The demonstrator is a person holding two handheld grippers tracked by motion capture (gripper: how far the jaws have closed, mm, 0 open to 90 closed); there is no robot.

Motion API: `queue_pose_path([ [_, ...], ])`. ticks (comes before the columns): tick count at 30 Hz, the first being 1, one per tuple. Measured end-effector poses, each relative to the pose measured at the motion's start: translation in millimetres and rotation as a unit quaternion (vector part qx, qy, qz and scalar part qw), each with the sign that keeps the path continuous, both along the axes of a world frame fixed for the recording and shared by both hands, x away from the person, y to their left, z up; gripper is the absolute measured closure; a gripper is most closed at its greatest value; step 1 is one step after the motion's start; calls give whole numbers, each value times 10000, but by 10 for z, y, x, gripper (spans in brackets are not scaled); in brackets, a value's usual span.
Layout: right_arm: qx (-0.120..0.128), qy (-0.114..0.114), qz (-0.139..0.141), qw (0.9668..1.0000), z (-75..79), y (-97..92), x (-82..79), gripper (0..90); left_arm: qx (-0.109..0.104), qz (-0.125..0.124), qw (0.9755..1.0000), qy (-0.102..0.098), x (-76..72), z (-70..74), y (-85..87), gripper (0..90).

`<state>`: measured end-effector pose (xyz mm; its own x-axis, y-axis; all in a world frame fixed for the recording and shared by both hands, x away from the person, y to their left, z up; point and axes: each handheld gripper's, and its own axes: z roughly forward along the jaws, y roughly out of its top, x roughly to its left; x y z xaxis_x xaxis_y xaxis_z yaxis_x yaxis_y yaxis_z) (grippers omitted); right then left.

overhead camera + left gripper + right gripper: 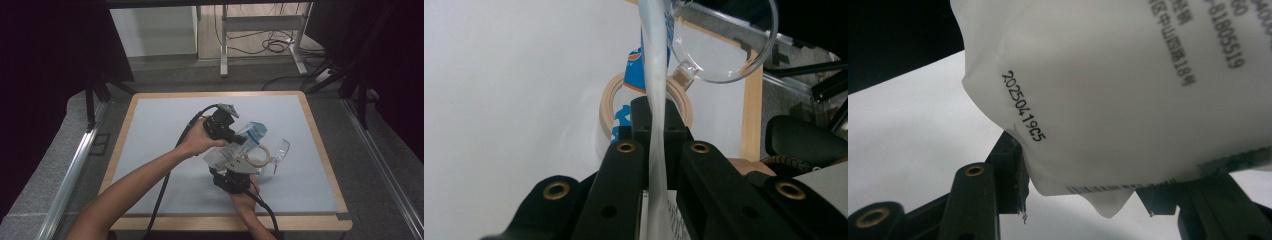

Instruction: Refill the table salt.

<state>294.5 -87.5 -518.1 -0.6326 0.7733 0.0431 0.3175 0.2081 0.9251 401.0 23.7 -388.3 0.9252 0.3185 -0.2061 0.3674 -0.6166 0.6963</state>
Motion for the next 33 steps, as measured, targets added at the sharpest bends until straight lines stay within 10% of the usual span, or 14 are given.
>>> queue_pose_path([
  [33,-53,74,-72,9999,61,118,-42,482,371,5,9992,121,22,40,-41,898],
])
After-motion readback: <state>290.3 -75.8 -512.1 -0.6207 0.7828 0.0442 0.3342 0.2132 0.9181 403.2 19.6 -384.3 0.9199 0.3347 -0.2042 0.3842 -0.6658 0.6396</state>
